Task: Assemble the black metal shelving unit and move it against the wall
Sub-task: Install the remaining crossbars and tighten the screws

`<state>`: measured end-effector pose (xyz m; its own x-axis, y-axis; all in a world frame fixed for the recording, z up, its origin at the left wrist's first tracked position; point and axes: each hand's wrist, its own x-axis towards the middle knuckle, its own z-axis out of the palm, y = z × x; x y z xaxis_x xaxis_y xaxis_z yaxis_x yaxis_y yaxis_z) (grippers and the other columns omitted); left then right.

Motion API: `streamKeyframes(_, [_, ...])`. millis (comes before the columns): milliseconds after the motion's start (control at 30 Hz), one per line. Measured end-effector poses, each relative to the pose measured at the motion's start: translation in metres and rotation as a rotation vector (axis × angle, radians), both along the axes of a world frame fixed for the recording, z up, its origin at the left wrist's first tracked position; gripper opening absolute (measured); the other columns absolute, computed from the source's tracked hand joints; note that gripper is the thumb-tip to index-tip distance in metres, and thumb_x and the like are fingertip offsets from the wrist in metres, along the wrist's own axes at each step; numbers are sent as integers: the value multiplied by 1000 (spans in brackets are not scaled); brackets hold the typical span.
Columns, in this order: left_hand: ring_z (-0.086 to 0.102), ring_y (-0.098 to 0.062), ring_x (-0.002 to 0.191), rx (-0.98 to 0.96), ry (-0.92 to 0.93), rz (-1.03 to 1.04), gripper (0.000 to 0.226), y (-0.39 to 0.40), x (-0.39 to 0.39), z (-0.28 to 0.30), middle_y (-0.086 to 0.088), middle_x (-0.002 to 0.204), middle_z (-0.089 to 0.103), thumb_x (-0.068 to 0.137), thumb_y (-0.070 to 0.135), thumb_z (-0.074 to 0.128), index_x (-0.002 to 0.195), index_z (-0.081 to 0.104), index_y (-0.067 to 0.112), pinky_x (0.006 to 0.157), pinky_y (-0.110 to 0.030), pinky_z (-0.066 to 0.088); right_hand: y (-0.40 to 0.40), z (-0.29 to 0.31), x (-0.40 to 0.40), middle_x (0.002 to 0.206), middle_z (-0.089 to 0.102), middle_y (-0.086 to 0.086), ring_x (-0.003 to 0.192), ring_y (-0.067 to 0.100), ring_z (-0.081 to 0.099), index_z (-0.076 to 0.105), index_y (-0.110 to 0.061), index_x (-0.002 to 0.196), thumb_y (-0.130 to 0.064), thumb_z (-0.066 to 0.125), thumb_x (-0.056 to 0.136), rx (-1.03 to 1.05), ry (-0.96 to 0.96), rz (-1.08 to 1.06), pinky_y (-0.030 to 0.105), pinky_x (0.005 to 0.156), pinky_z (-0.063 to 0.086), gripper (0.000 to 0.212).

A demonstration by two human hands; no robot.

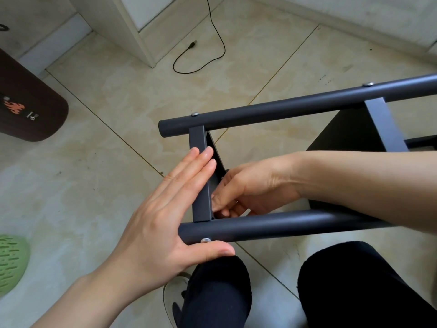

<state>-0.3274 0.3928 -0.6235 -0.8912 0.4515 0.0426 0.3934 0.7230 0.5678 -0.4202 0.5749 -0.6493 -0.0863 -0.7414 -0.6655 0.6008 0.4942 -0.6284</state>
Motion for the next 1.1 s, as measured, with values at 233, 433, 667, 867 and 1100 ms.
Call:
streamKeyframes(233, [17, -13, 154, -1, 4, 0, 98, -1, 0, -2, 9, 166, 23, 79, 68, 64, 155, 32, 15, 122, -24, 18, -1, -1, 2, 60, 57, -3, 63, 13, 52, 67, -20, 51, -16, 55, 97, 12, 76, 8, 26, 67, 44, 48])
streamKeyframes(433, [15, -12, 154, 21, -7, 5, 100, 0, 0, -2, 9, 166, 21, 77, 65, 68, 155, 32, 15, 121, -21, 17, 4, 8, 4, 79, 63, 2, 72, 14, 58, 68, -14, 78, -16, 55, 97, -13, 93, -20, 31, 77, 47, 24])
streamKeyframes(667, [13, 0, 152, 159, -58, 107, 98, 3, 6, -2, 26, 163, 18, 69, 56, 81, 152, 36, 28, 116, -8, 14, 27, 40, 15, 87, 74, 10, 75, 14, 68, 73, -5, 103, -29, 55, 100, 112, 394, 67, 22, 72, 55, 30])
streamKeyframes(867, [22, 16, 143, 226, -118, 224, 88, 6, 15, 3, 40, 156, 19, 66, 60, 75, 145, 41, 45, 103, 5, 18, 41, 76, 28, 91, 77, 1, 85, 9, 71, 72, -22, 107, -32, 52, 100, 276, 783, 240, 27, 91, 52, 23])
streamKeyframes(1100, [45, 6, 135, 421, -141, 481, 90, 18, 37, -5, 33, 146, 45, 68, 31, 91, 144, 46, 46, 111, -22, 40, 48, 88, 56, 116, 67, -3, 101, 17, 63, 59, -27, 129, -33, 61, 95, 411, 1074, 300, 31, 92, 51, 34])
